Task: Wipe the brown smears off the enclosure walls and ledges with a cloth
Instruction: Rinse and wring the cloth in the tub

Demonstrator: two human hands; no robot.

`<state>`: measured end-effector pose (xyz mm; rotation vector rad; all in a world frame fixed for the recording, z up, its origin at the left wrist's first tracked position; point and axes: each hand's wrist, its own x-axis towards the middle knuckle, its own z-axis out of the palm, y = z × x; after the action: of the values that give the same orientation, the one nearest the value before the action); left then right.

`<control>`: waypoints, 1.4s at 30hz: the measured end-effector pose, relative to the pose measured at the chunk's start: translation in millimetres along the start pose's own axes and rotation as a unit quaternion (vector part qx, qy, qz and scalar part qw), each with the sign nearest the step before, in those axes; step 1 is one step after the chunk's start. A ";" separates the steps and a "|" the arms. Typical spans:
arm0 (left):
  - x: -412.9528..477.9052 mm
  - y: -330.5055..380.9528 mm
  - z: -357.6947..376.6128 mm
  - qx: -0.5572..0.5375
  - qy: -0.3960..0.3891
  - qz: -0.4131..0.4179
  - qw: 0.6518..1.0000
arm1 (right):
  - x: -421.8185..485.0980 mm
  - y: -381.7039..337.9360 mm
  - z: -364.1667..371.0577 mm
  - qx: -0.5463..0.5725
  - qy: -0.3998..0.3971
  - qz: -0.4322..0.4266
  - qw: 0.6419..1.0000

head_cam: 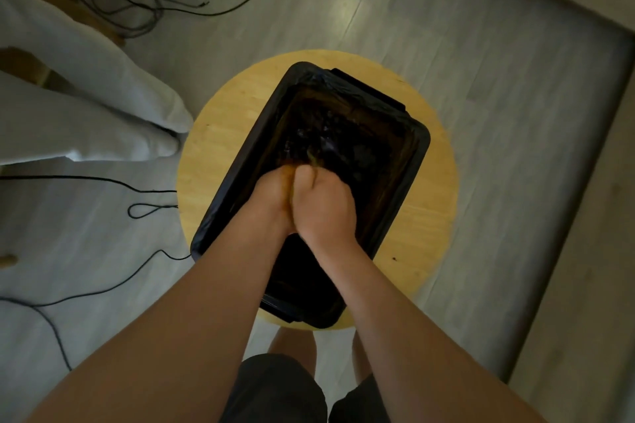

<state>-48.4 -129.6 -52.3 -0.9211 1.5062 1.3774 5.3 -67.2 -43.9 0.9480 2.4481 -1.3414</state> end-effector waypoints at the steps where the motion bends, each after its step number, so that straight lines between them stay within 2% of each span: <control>1: -3.9 -1.3 4.7 -0.025 0.004 0.005 1.000 | 9.8 6.4 0.1 -0.027 0.003 0.027 0.999; 4: -8.4 -7.8 11.2 -0.057 0.001 0.044 0.997 | 41.3 26.0 1.1 -0.082 -0.008 0.083 0.993; 8: -10.7 -19.7 6.4 -0.061 0.037 0.022 0.997 | 62.9 35.1 14.8 -0.087 0.072 0.143 0.983; 10: -5.8 -25.8 1.7 -0.067 0.062 0.001 0.996 | 60.7 34.1 18.9 -0.063 0.008 0.178 0.982; 12: -1.5 -27.0 -0.7 -0.094 0.059 -0.024 0.994 | 52.0 32.9 16.9 -0.101 -0.116 0.178 0.972; 14: -0.1 -25.9 -3.4 -0.134 0.032 -0.046 0.989 | 35.6 26.7 10.2 -0.169 -0.199 0.116 0.959; 15: 0.6 -24.7 -4.8 -0.144 0.025 -0.051 0.988 | 26.6 22.2 7.0 -0.178 -0.200 0.069 0.961; 17: 2.3 -22.5 -10.1 -0.126 0.020 -0.047 0.991 | 4.1 11.5 -1.2 -0.139 -0.152 -0.022 0.978; 19: 4.5 -21.5 -15.6 -0.124 0.011 -0.028 0.992 | -17.0 1.1 -8.1 -0.103 -0.120 -0.119 0.980; 22: -1.5 -20.9 -16.9 -0.083 0.014 -0.008 0.996 | -20.7 0.8 -11.5 -0.073 -0.104 -0.173 0.977; 25: -10.4 -19.4 -11.9 -0.084 0.003 0.004 0.996 | 0.9 12.8 -9.4 -0.101 -0.043 -0.140 0.984; 27: -15.0 -17.5 -11.7 -0.096 0.007 0.027 0.995 | 17.0 17.2 -10.0 -0.108 -0.020 -0.072 0.991; 29: -19.5 -14.7 -13.1 -0.115 -0.009 0.025 0.993 | 29.1 15.9 -15.8 -0.053 -0.061 0.026 0.996; 31: -21.0 -13.4 -17.2 -0.139 -0.033 0.007 0.990 | 32.5 10.0 -23.7 0.060 -0.135 0.110 0.983; 33: -22.8 -11.6 -19.5 -0.163 -0.052 -0.009 0.985 | 28.6 4.0 -30.6 0.157 -0.192 0.160 0.956; 34: -22.8 -10.4 -20.1 -0.170 -0.059 -0.020 0.984 | 26.5 2.9 -31.6 0.167 -0.205 0.165 0.950; 36: -20.6 -9.4 -20.9 -0.175 -0.048 -0.034 0.983 | 24.5 2.8 -29.8 0.105 -0.180 0.129 0.969; 38: -18.9 -9.6 -19.7 -0.173 -0.031 -0.039 0.984 | 25.1 8.5 -27.1 0.022 -0.105 0.054 0.993; 40: -17.0 -13.2 -17.8 -0.123 -0.014 -0.038 0.992 | 24.7 13.7 -27.0 -0.020 -0.055 -0.023 0.998; 42: -15.9 -16.5 -15.9 -0.079 -0.015 -0.038 0.996 | 23.0 16.8 -29.3 -0.049 -0.054 -0.106 0.992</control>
<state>-29.4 -147.8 -42.9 -1.0401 1.3410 1.4640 1.6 -26.9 -49.1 0.5911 2.5620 -1.2831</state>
